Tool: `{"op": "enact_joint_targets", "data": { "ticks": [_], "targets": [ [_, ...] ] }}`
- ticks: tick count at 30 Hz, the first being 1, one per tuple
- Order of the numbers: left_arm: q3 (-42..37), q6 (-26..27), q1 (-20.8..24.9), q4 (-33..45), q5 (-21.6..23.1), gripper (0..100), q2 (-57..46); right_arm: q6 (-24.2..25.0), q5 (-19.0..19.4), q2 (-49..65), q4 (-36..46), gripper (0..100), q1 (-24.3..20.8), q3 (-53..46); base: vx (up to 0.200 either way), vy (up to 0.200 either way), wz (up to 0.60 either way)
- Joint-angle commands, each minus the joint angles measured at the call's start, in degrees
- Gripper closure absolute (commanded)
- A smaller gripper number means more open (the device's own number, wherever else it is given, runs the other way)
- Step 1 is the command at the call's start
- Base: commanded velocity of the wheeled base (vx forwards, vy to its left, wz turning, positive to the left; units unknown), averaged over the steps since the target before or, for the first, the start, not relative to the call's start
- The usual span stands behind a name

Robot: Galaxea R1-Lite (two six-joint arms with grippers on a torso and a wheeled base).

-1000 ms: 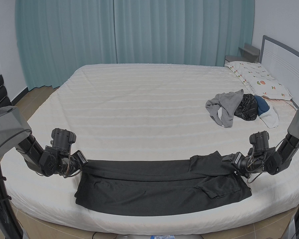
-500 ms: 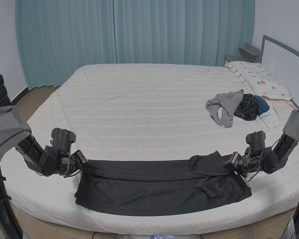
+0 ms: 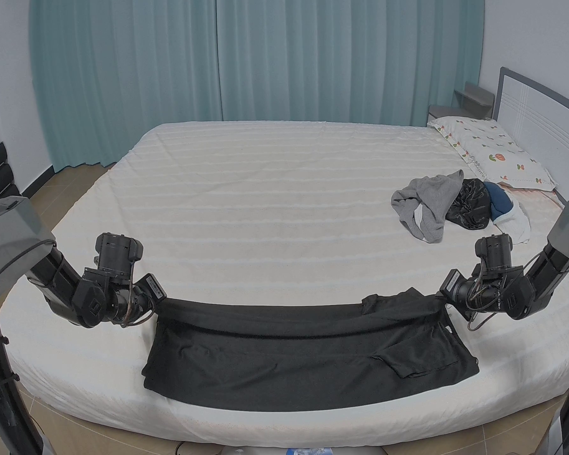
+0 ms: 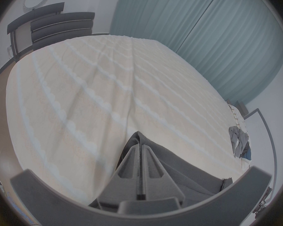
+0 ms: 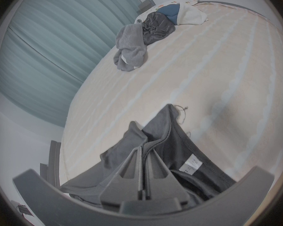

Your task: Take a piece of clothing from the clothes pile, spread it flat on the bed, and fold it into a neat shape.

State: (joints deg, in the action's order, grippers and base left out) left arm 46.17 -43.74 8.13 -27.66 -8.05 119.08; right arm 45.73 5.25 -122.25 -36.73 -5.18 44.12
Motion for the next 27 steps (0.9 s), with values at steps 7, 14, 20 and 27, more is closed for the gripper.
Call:
{"op": "enact_joint_targets", "data": {
  "ticks": [7,14,20,27],
  "targets": [
    [6.04,-1.35,-1.63,-0.64,-1.71,100,0.54,5.16,-0.51,-0.54,-12.31,100,1.4,3.34,0.0,0.0,0.0],
    [1.82,-3.55,-2.07,-11.8,-2.76,100,3.27,3.93,-0.42,-2.91,-17.67,100,1.31,-2.72,0.0,0.0,0.0],
    [-3.71,-1.35,-1.89,-13.21,-2.33,100,3.0,-2.4,-0.16,-2.03,-17.67,100,1.49,-8.08,0.0,0.0,0.0],
    [-10.31,7.44,-1.72,-13.56,-2.06,100,2.91,-8.55,0.11,-2.47,-17.76,100,1.23,-12.74,0.0,0.0,0.0]
  ]
}}
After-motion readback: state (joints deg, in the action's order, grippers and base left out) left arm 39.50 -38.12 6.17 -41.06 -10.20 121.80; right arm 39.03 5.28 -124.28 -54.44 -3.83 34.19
